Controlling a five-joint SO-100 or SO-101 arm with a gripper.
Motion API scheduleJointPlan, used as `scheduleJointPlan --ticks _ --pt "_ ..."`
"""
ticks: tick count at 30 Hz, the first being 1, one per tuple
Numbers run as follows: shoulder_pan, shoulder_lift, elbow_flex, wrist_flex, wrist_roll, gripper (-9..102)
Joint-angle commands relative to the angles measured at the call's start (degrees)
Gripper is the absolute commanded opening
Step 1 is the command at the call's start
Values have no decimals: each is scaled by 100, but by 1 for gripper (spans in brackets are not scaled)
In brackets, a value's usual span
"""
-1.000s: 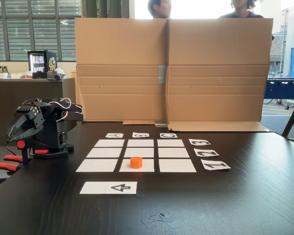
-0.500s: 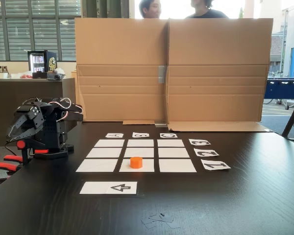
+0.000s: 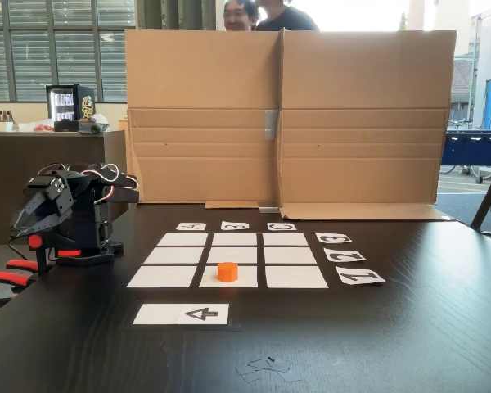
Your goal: Pick up the round, orange token and place it in the grid on square B1.
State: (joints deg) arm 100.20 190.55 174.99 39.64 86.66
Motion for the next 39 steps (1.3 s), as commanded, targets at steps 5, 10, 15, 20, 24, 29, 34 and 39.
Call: scheduleJointPlan --ticks 5,10,15,20,24,29,34,39 --pt "220 18 9 26 -35 -1" --pt "220 18 9 26 -35 -1" --pt "220 18 9 26 -35 -1" --pt "220 18 9 26 -35 -1" --pt "202 18 9 26 -44 -1" --pt "79 18 -79 299 -97 -1" --pt "123 18 -281 949 -255 -1" --pt "88 18 -343 1204 -308 -1"
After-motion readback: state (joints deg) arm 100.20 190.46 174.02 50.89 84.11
